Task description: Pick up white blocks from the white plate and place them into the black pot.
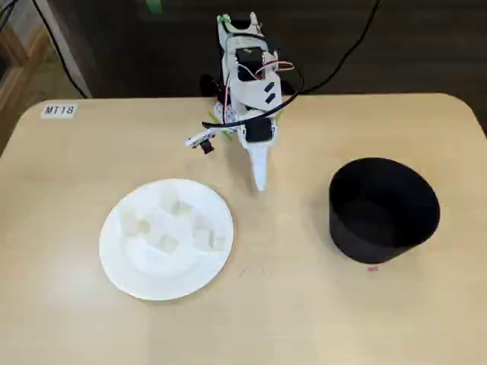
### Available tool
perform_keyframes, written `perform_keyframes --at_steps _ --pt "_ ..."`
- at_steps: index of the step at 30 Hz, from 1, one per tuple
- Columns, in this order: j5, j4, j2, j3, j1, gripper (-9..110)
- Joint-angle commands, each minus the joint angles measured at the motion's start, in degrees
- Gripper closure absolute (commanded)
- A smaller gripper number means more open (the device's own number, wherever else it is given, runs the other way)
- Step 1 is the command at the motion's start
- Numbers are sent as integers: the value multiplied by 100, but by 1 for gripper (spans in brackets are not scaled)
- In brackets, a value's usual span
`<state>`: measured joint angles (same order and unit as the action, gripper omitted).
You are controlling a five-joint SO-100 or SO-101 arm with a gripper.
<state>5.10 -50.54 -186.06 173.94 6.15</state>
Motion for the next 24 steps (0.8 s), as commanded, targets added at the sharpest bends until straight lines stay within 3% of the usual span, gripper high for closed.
perform_keyframes --at_steps 1,17,24 --pt "-343 -466 4096 -3850 -923 104" --pt "-220 -589 3955 -3858 -949 104" --pt "457 -1802 4852 -5660 -1854 104"
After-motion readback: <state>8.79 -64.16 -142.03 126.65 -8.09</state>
